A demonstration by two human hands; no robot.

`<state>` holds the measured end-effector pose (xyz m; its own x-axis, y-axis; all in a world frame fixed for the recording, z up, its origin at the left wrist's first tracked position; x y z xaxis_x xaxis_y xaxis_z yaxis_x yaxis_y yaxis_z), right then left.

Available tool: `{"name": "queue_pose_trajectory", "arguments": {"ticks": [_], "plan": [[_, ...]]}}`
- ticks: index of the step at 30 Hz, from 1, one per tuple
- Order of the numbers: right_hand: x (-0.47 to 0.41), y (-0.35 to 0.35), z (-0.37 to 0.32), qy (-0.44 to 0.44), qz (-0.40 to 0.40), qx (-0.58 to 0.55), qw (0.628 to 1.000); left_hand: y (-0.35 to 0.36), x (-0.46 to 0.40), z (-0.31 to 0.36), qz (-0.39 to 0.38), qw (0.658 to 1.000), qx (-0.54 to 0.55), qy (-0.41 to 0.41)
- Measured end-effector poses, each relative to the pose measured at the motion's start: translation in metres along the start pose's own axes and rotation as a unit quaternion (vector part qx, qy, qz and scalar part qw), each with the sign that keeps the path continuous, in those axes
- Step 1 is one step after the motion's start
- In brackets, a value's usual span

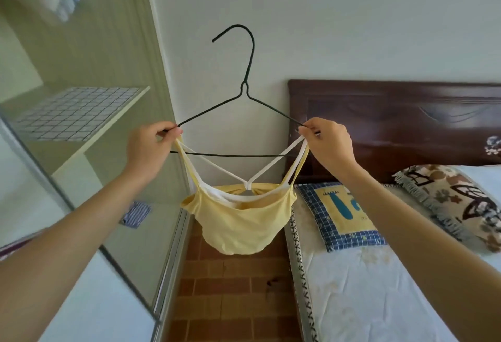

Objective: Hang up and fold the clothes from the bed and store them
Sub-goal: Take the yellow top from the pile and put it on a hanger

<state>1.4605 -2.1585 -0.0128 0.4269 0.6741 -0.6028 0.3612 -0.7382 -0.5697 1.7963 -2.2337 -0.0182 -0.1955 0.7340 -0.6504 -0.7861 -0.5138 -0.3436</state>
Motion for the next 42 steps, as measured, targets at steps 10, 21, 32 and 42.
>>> {"name": "queue_pose_trajectory", "arguments": {"ticks": [10,21,32,42], "plan": [[-0.132,0.116,-0.024,0.008,0.013,-0.024,1.000,0.074,-0.152,-0.063,0.036,0.999,-0.016,0.019],[-0.253,0.241,-0.018,-0.019,-0.010,-0.079,0.997,0.131,-0.251,-0.110,0.078,0.994,-0.074,0.035],[-0.402,0.367,-0.035,-0.133,-0.084,-0.158,0.975,0.178,-0.324,-0.125,0.191,0.969,-0.152,-0.019],[-0.470,0.420,-0.140,-0.251,-0.096,-0.275,0.923,0.119,-0.364,-0.097,0.290,0.929,-0.224,-0.048]]}}
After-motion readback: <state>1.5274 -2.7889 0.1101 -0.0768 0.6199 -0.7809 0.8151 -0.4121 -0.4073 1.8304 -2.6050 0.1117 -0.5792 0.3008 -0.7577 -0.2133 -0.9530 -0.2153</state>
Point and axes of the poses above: each hand's wrist, its own x-axis away from the middle knuckle, its own y-axis out of the palm, z = x × y, the point moved 4 cm from there along -x, towards the middle knuckle, and after that the axes turned 15 degrees about z, right-handed, at the moved point
